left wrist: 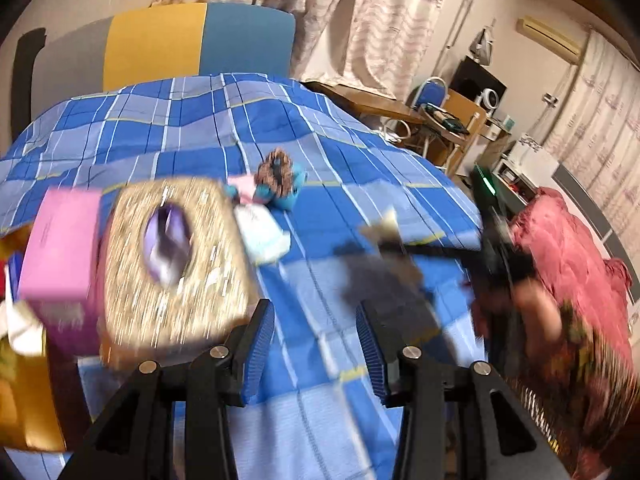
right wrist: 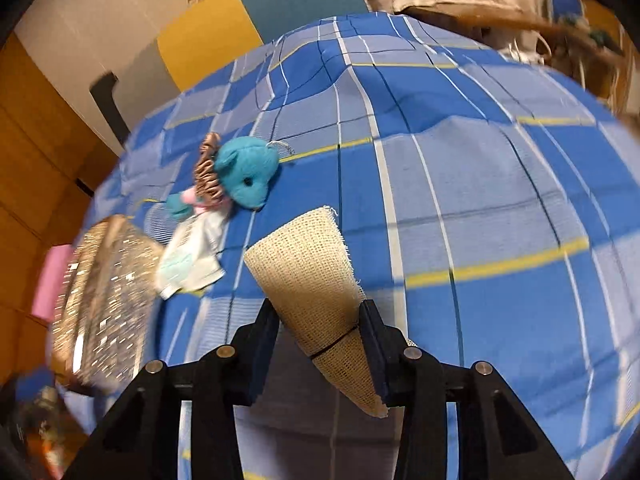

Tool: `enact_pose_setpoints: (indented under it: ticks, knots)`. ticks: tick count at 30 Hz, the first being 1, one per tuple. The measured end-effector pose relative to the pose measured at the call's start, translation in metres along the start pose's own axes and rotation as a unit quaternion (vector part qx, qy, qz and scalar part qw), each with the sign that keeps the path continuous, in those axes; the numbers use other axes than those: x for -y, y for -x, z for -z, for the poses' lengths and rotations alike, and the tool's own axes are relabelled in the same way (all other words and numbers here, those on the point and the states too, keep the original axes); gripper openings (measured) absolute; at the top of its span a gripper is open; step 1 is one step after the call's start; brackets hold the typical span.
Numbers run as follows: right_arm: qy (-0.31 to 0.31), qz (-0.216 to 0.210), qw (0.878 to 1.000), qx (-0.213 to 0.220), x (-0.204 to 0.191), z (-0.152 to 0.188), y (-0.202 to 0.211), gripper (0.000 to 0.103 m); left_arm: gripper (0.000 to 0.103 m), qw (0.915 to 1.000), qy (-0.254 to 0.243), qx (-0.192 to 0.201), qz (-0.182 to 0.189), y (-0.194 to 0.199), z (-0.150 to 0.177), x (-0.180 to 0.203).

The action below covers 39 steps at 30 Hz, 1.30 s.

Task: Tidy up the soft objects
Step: 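Grasp the beige knit sleeve with the right gripper, then grasp the brown scrunchie with the left gripper while the right gripper holds the beige sleeve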

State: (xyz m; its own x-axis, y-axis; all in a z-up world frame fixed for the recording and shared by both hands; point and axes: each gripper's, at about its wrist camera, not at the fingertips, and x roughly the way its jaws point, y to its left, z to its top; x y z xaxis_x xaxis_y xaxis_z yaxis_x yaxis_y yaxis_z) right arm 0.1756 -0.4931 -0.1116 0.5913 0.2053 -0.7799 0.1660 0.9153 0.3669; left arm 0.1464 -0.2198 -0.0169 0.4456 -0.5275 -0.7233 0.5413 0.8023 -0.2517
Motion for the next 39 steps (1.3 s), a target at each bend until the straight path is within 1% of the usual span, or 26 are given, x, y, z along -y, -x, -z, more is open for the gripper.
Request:
enact_pose_setpoints:
  ticks: [2,4,5,6,8,10,11,14,16,18,19,22,27,29,30,32,33,34,35,36,37,39]
  knots:
    - [-0.016,-0.024,1.0,0.012,0.008,0.009,0.004,0.042,0.046,0.9998,0.013,-0.012,-0.003,-0.017,-0.024,0.003]
    - [-0.038,-0.048,0.998,0.034,0.016,0.018,0.006,0.042,0.053,0.999,0.033,-0.031,0.002,-0.038,-0.047,0.003]
    - [-0.049,-0.054,0.997,0.029,0.019,0.018,0.004,0.042,0.055,0.9984,0.042,-0.036,-0.007,-0.045,-0.057,0.003]
    - [-0.057,-0.06,0.996,0.02,0.02,0.017,0.002,0.042,0.058,0.9978,0.05,-0.036,-0.024,-0.053,-0.067,0.004]
    - [-0.045,-0.05,0.998,0.02,0.015,0.015,0.002,0.042,0.059,0.9975,0.049,-0.036,-0.036,-0.071,-0.088,0.006]
    - [-0.043,-0.05,0.998,0.015,0.014,0.014,0.0,0.042,0.059,0.997,0.047,-0.038,-0.048,-0.085,-0.102,0.006]
    - [-0.048,-0.053,0.997,0.014,0.014,0.014,0.0,0.042,0.059,0.9968,0.045,-0.043,-0.05,-0.099,-0.113,0.004]
    - [-0.053,-0.058,0.997,0.01,0.018,0.013,-0.001,0.042,0.06,0.9949,0.061,-0.054,-0.06,-0.129,-0.132,-0.007]
    - [-0.056,-0.059,0.997,0.009,0.02,0.012,-0.001,0.043,0.06,0.9917,0.08,-0.071,-0.071,-0.152,-0.141,-0.019]
    - [-0.052,-0.057,0.997,0.005,0.02,0.012,-0.001,0.043,0.061,0.9897,0.097,-0.078,-0.071,-0.166,-0.145,-0.029]
    - [-0.056,-0.057,0.997,0.004,0.02,0.012,-0.001,0.044,0.061,0.9877,0.106,-0.086,-0.077,-0.175,-0.147,-0.035]
    - [-0.063,-0.059,0.996,-0.005,0.022,0.012,-0.003,0.045,0.062,0.985,0.115,-0.099,-0.083,-0.192,-0.15,-0.044]
    - [-0.087,-0.06,0.994,-0.029,0.03,0.016,-0.012,0.045,0.062,0.9865,0.102,-0.096,-0.085,-0.204,-0.154,-0.043]
    - [-0.104,-0.066,0.992,-0.036,0.035,0.019,-0.016,0.045,0.062,0.9869,0.101,-0.104,-0.071,-0.212,-0.154,-0.042]
    - [-0.105,-0.066,0.992,-0.037,0.035,0.019,-0.017,0.045,0.06,0.9864,0.102,-0.108,-0.07,-0.214,-0.153,-0.042]
    - [-0.1,-0.063,0.992,-0.036,0.034,0.019,-0.015,0.045,0.06,0.9865,0.098,-0.114,-0.065,-0.219,-0.149,-0.04]
    - [-0.099,-0.062,0.992,-0.035,0.033,0.019,-0.015,0.045,0.058,0.9865,0.095,-0.117,-0.064,-0.221,-0.147,-0.04]
    - [-0.1,-0.062,0.992,-0.036,0.034,0.019,-0.015,0.045,0.051,0.9862,0.095,-0.119,-0.065,-0.223,-0.144,-0.039]
    - [-0.101,-0.062,0.992,-0.035,0.033,0.019,-0.015,0.045,0.049,0.9861,0.095,-0.12,-0.064,-0.224,-0.143,-0.039]
    - [-0.101,-0.062,0.992,-0.035,0.033,0.019,-0.014,0.045,0.045,0.9863,0.095,-0.12,-0.062,-0.224,-0.141,-0.039]
    - [-0.1,-0.061,0.992,-0.035,0.033,0.019,-0.014,0.045,0.04,0.9867,0.094,-0.117,-0.062,-0.222,-0.14,-0.039]
    - [-0.1,-0.061,0.992,-0.036,0.033,0.019,-0.015,0.045,0.034,0.9878,0.091,-0.111,-0.06,-0.219,-0.139,-0.039]
